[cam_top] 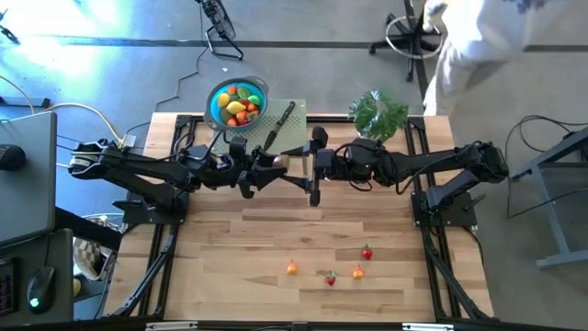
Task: Pick & Place Fruit
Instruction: Put the half kiwi into the strainer bowl on the shelf
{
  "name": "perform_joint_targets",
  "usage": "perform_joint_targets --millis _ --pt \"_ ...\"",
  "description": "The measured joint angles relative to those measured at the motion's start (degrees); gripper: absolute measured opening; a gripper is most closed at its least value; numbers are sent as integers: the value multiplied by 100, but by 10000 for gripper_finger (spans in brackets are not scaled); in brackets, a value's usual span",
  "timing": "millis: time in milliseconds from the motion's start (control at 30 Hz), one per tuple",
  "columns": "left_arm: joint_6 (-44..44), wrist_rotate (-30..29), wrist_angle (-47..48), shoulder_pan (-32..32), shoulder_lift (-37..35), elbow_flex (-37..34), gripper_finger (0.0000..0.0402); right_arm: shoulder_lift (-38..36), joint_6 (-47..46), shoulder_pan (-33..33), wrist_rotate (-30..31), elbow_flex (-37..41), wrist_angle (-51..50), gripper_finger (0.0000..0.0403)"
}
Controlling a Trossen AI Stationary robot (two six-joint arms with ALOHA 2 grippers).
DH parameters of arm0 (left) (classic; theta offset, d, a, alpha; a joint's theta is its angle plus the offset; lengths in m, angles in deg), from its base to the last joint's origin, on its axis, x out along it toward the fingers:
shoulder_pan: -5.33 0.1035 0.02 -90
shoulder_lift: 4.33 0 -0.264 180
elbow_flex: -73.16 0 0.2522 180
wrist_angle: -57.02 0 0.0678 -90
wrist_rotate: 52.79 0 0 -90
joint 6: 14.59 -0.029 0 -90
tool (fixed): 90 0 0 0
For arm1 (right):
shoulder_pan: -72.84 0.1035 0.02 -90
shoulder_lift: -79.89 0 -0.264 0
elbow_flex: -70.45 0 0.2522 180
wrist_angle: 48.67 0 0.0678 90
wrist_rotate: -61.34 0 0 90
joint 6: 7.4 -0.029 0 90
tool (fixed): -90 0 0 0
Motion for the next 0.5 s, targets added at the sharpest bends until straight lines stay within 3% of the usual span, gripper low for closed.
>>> perform_joint_targets --millis 233,500 --pt "-18 12 -44 -2 0 2 245 4 -26 0 6 0 -25 271" --pt "-22 11 -44 -2 -9 13 245 11 -26 0 117 0 -23 318"
